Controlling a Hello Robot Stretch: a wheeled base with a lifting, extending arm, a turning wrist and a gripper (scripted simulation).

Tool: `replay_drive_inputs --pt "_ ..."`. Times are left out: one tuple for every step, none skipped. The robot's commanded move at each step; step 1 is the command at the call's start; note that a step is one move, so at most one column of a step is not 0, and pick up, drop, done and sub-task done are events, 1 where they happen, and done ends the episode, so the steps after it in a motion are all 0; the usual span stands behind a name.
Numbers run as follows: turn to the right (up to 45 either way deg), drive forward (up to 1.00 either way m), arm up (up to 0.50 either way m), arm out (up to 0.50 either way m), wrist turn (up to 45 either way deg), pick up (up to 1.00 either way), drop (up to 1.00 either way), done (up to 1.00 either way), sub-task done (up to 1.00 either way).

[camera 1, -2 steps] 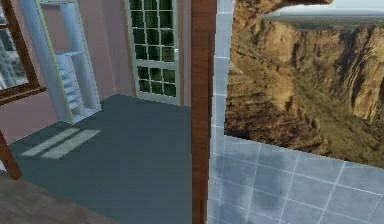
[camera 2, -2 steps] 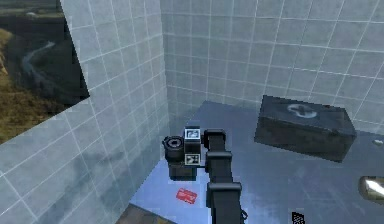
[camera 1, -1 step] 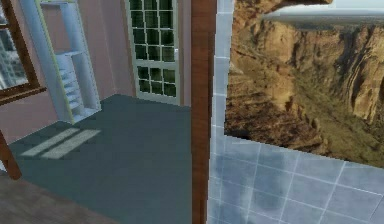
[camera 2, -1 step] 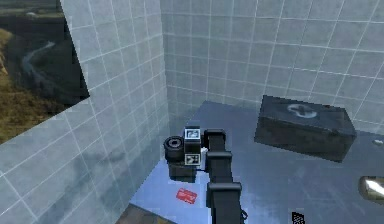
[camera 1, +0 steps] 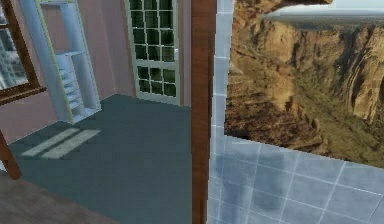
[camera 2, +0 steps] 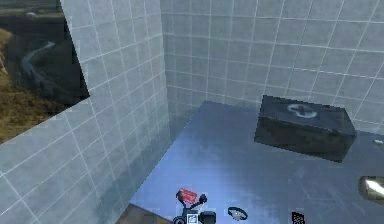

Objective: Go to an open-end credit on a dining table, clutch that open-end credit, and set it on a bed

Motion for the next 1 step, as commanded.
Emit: replay_drive_inputs --pt "0.0 0.00 0.00 0.00 0.0 1.00 0.00 0.00 0.00"
